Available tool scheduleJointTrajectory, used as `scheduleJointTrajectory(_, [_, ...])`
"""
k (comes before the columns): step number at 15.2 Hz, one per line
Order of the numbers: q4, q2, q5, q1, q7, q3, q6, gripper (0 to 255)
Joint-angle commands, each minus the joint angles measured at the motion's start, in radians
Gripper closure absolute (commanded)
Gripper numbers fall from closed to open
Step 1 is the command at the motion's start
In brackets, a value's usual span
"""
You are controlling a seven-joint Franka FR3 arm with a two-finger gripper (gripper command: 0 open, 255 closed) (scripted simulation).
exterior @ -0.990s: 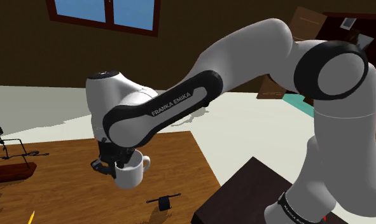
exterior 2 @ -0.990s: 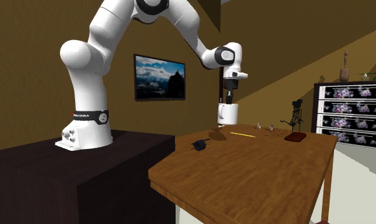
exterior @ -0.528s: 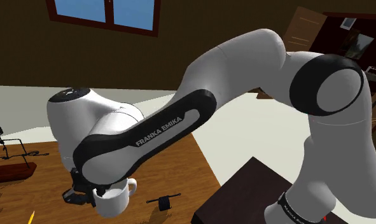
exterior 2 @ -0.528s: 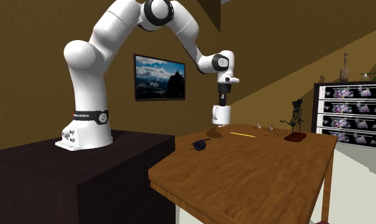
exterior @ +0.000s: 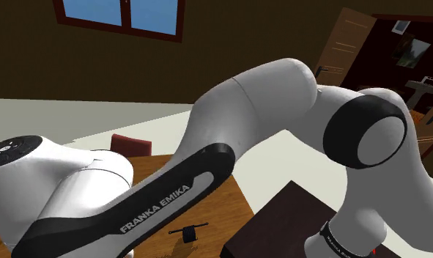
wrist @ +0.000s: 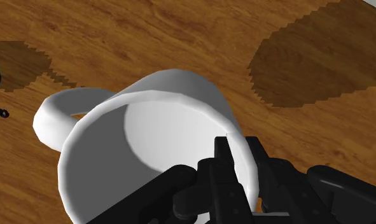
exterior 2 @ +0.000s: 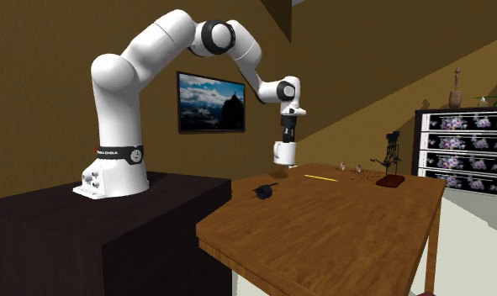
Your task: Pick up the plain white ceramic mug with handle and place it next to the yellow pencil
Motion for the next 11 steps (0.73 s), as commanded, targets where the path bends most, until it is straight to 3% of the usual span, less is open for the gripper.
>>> scheduleJointTrajectory(1, [0.076,0.05,-0.006,0.04,0.031,0.0,-0.024,255])
scheduleJointTrajectory(7, [0.403,0.249,-0.021,0.169,0.103,-0.006,-0.146,255])
scheduleJointTrajectory(11, [0.405,0.28,-0.024,0.171,0.103,-0.01,-0.116,255])
